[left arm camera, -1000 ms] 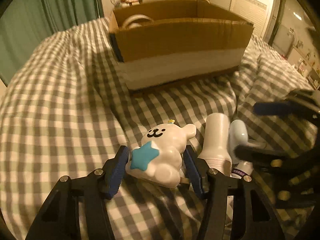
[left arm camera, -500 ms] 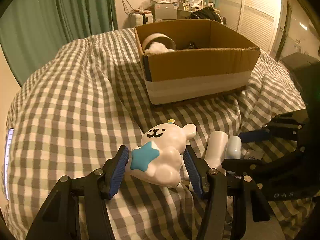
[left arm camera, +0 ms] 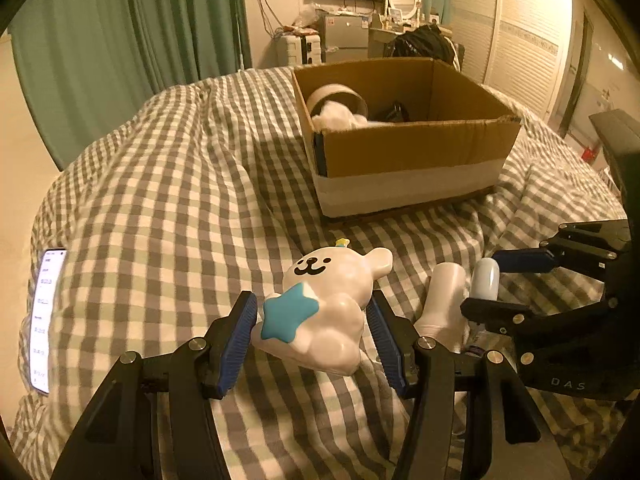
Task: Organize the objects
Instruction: 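Lower bear toy and blue bottle into the box and open both tools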
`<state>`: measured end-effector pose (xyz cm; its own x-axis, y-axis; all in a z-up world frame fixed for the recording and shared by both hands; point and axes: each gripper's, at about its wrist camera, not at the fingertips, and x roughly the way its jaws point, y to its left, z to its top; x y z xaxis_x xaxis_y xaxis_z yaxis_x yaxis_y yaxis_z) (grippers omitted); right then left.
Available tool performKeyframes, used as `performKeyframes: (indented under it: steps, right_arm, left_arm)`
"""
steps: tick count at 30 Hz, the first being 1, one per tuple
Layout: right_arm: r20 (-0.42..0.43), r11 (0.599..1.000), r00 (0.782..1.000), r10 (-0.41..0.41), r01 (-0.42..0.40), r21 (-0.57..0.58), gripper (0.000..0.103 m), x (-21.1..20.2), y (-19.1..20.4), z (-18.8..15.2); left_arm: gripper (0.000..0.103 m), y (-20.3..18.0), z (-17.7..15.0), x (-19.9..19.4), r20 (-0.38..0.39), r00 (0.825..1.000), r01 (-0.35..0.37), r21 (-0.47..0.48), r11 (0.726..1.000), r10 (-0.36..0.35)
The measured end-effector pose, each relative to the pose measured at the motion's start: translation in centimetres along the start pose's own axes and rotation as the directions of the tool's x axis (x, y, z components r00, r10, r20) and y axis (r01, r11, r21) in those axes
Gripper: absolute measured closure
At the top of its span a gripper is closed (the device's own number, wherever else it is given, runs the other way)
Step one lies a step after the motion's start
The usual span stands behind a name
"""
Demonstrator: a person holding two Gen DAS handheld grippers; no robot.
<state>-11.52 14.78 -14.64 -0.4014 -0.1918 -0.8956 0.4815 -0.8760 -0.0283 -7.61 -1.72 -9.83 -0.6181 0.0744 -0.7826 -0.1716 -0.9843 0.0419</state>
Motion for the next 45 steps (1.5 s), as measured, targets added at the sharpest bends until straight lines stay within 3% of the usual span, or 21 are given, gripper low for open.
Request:
performKeyframes:
  steps: [8, 13, 26, 35, 40, 45]
  right_arm:
    - [0.113, 0.996, 0.990, -0.087, 0.087, 0.004, 0.055, -5.0, 0.5, -0.3]
    - [0.192, 0.988, 0.969, -0.153, 0.156, 0.003, 0.055, -8.9, 0.9, 0.2]
    - [0.418, 0.963, 0.874, -0.248, 0.271, 0.006, 0.055, -19.0, 1.5, 4.3]
    - [0.497, 0.956, 0.827, -0.261, 0.293, 0.015, 0.055, -20.8, -0.7, 9.6]
    - [0.503, 0.957, 0.824, -0.260, 0.288, 0.023, 0.055, -19.3, -2.9, 12.9]
    - [0.480, 0.962, 0.840, -0.253, 0.269, 0.038, 0.055, -16.0, -6.0, 16.1]
  left_arm:
    - [0.045, -0.7, 0.7, -3.7, 0.060, 0.998, 0.018, 0.005, 1.000, -0.018]
    - [0.045, -0.8, 1.9, -6.3, 0.112, 0.993, 0.028, 0.002, 1.000, -0.028]
    - [0.045, -0.6, 9.3, -12.0, 0.284, 0.958, 0.021, 0.025, 0.999, -0.027]
    - [0.045, -0.6, 15.6, -10.4, 0.330, 0.943, 0.021, 0.032, 0.999, -0.030]
    - [0.045, -1.1, 19.1, -7.5, 0.322, 0.946, 0.023, 0.039, 0.999, -0.034]
    - [0.045, -1.8, 21.5, -3.3, 0.293, 0.956, 0.006, 0.062, 0.998, -0.024]
